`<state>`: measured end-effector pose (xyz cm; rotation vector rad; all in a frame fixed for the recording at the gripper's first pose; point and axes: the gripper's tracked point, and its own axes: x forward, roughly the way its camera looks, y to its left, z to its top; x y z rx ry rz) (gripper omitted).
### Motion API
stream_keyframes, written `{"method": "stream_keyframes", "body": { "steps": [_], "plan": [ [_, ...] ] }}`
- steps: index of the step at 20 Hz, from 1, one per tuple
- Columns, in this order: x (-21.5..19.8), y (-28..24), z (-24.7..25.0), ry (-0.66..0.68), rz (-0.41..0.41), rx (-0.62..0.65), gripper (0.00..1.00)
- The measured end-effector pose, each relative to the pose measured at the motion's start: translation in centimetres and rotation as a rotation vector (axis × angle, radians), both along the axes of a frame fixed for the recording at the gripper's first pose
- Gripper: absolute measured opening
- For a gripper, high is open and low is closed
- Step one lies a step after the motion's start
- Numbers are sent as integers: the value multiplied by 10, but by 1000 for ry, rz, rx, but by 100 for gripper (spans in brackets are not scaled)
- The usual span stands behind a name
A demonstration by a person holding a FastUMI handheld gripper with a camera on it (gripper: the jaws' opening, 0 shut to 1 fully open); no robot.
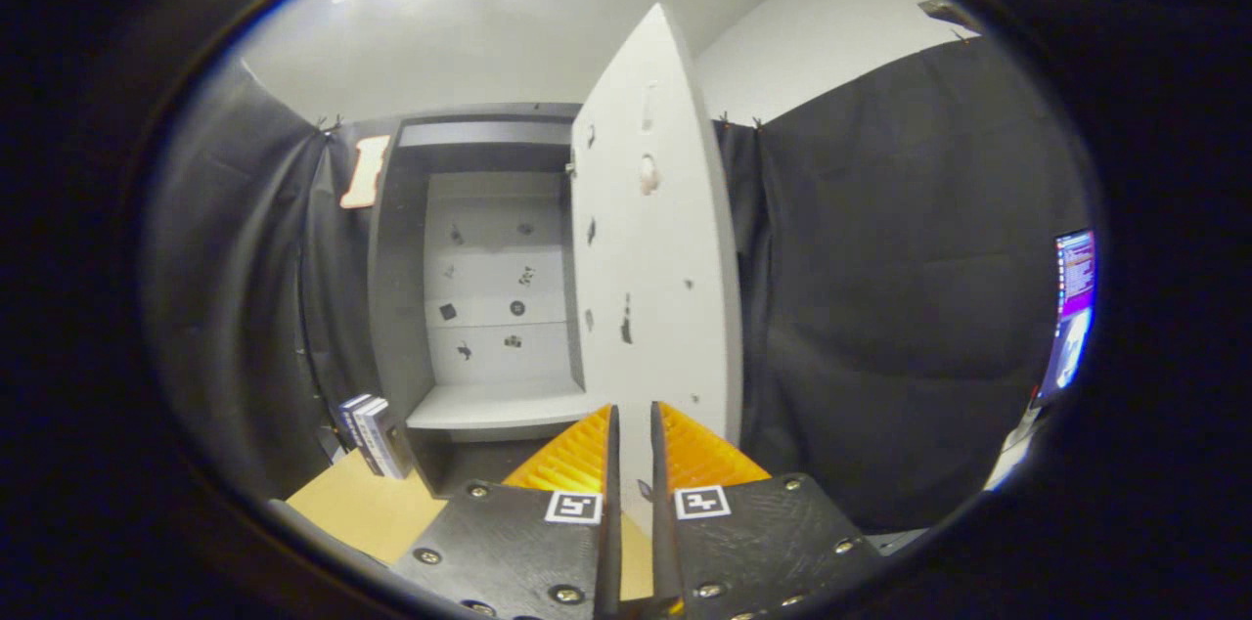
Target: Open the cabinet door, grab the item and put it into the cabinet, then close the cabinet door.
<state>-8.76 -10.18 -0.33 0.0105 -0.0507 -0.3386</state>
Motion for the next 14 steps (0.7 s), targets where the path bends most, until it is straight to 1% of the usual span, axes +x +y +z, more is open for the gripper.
{"method": "stream_keyframes", "body": {
  "steps": [3, 5, 10, 12, 14],
  "plan": [
    [3, 16, -7, 23, 59, -3, 12],
    [6, 25, -14, 44, 82, 1, 13],
    [9, 33, -39, 119, 58, 22, 37],
    [7, 35, -49, 153, 46, 36, 49],
    [6, 35, -59, 191, 42, 32, 72]
  ]
}}
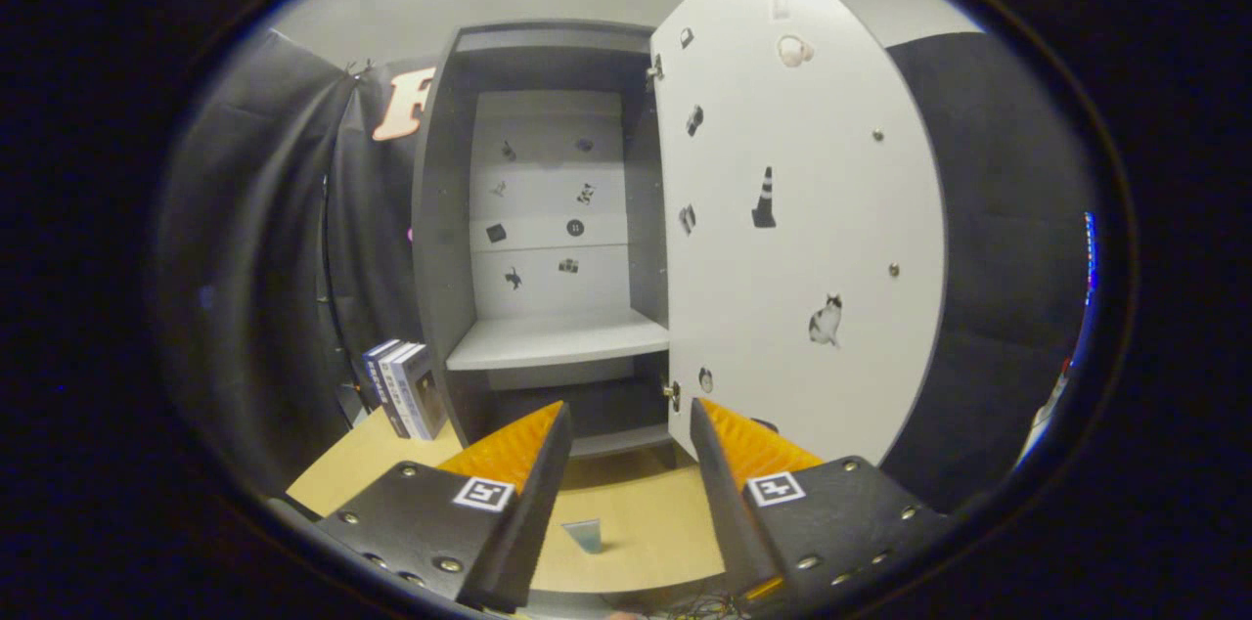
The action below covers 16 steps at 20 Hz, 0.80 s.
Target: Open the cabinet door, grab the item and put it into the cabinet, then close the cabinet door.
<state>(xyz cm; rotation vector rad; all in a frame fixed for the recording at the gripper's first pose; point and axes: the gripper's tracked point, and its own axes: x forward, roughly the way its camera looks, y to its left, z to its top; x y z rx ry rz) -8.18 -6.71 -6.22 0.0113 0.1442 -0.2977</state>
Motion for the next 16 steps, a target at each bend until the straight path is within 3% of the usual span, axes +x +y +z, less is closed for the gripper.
{"method": "stream_keyframes", "body": {
  "steps": [2, 5, 10, 16],
  "plan": [
    [-3, -2, -11, 48, -9, -2, 89],
    [-11, 2, -27, 113, -1, 28, 99],
    [-18, 11, -56, 214, 23, 75, 99],
    [-29, 33, -100, 402, 157, 100, 99]
  ]
}}
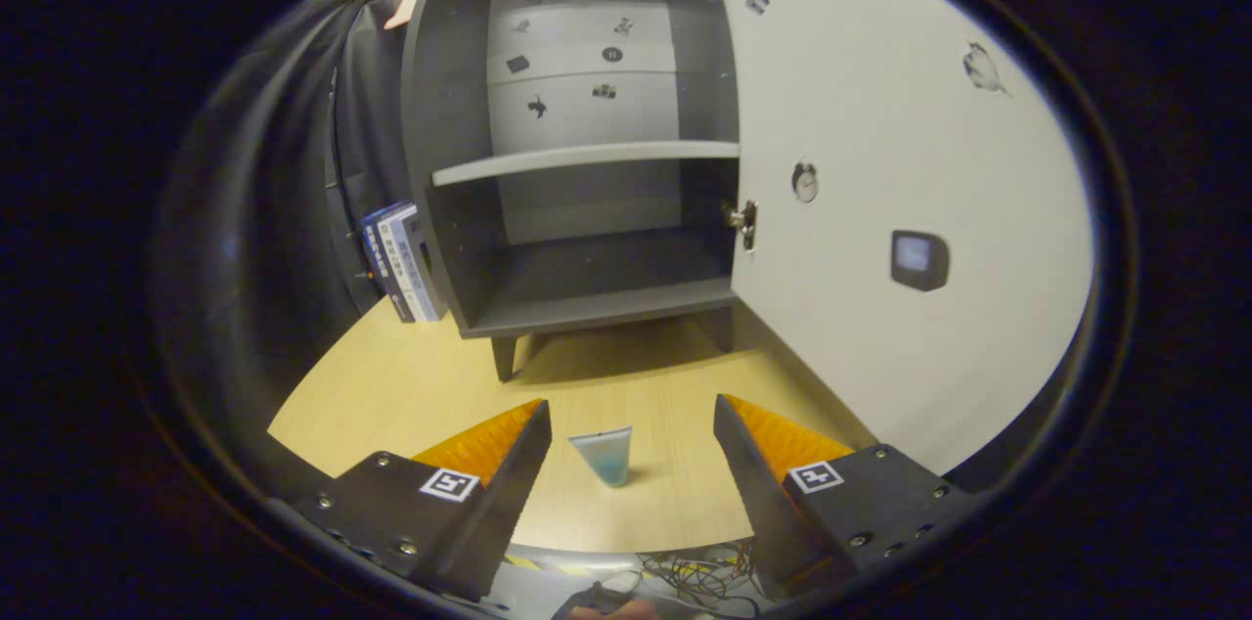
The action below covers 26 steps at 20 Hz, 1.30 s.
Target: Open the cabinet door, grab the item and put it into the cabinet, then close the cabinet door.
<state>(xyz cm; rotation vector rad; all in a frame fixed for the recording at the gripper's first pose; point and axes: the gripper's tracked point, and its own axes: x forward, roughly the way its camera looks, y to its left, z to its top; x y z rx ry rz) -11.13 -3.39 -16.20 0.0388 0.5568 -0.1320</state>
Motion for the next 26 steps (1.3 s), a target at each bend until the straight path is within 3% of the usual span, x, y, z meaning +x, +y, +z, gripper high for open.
{"method": "stream_keyframes", "body": {
  "steps": [4, 10, 11, 15, 18, 19, 26],
  "plan": [
    [-23, 5, -28, 176, 38, -2, 99],
    [-29, 14, -49, 280, 45, 47, 94],
    [-30, 12, -50, 294, 40, 44, 90],
    [-28, 14, -52, 315, 30, 49, 48],
    [-24, 17, -54, 332, 35, 46, 43],
    [-21, 22, -55, 331, 44, 58, 38],
    [-14, 27, -2, 275, 66, 56, 38]
  ]
}}
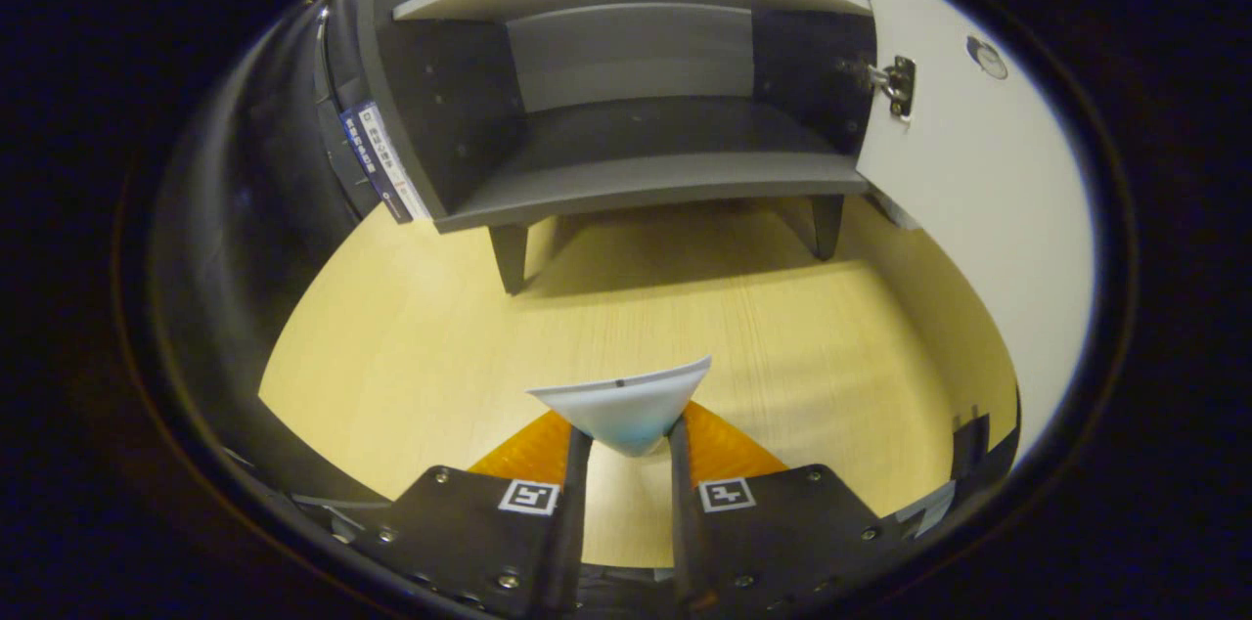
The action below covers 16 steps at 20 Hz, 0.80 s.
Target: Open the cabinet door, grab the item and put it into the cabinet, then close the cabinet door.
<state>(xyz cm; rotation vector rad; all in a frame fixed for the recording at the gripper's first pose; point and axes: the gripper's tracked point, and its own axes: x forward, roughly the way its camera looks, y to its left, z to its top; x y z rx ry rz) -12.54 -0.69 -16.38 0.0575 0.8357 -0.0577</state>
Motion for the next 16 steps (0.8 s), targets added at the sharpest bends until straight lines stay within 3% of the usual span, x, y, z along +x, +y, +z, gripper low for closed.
{"method": "stream_keyframes", "body": {
  "steps": [7, 16],
  "plan": [
    [-18, -21, 136, -149, -2, -36, 37],
    [-42, -11, 277, -381, 11, -70, 37]
  ]
}}
